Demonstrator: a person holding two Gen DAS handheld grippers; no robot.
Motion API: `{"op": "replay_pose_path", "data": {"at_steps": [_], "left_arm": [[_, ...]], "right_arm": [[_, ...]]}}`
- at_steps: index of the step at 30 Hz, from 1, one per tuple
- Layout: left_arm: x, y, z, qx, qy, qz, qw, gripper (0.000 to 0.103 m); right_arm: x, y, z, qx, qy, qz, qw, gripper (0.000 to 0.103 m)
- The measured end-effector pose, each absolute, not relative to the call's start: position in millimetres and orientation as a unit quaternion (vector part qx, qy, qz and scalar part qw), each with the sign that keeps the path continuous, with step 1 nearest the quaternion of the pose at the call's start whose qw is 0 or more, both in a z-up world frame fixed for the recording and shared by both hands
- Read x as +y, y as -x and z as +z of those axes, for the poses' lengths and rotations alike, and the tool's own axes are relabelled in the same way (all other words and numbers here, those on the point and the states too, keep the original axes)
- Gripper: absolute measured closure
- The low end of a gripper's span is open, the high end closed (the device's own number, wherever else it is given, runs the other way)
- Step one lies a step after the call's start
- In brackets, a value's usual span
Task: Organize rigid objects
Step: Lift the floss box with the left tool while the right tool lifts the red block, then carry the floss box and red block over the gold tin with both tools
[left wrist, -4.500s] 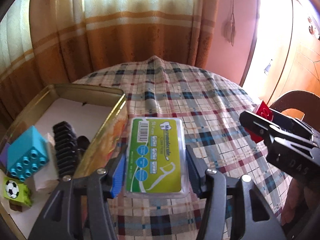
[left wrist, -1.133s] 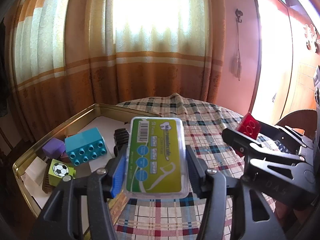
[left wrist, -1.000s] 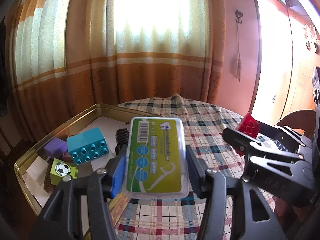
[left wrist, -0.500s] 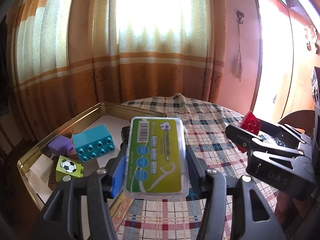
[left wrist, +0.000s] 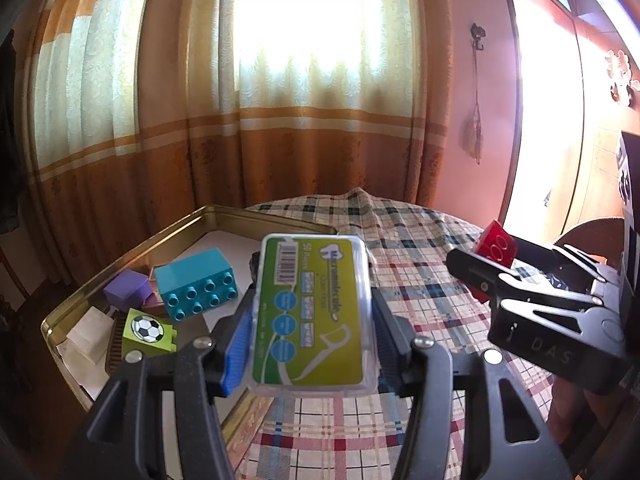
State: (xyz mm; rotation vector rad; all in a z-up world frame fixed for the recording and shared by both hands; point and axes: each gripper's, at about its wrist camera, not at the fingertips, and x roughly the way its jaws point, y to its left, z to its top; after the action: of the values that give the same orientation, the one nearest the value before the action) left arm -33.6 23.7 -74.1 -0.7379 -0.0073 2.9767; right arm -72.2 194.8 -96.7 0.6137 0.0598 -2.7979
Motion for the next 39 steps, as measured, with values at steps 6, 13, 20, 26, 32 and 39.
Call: {"op": "replay_pose_path", "data": {"at_steps": [6,13,20,26,32,39], "left_arm": [[21,30,-73,-0.001,0.235,0.971,0.038,0.049],[17,25,-66,-0.002,0.222,0.974,0.033,0.049],[1,24,-56,-0.012,0.216,0.976,0.021,0.049],[-22,28,-51,-0.024,0.215,0.976,-0.008,0.049],[-49,34,-48,-0.04,0.219,0.974,-0.036,0.049],[-75,44,-48,-0.048,0.234,0.969,-0.064,0.049]], "right_arm": [[193,71,-97,0.022,-0.211,-0.967,0.14,0.031],[192,70,-97,0.022,-0.211,-0.967,0.141,0.031],[189,72,-93,0.018,-0.214,-0.964,0.154,0.031],[189,79,-82,0.004,-0.211,-0.964,0.165,0.031],[178,91,-73,0.008,-0.213,-0.96,0.182,0.031],[157,109,-67,0.012,-0.226,-0.952,0.205,0.031]]}}
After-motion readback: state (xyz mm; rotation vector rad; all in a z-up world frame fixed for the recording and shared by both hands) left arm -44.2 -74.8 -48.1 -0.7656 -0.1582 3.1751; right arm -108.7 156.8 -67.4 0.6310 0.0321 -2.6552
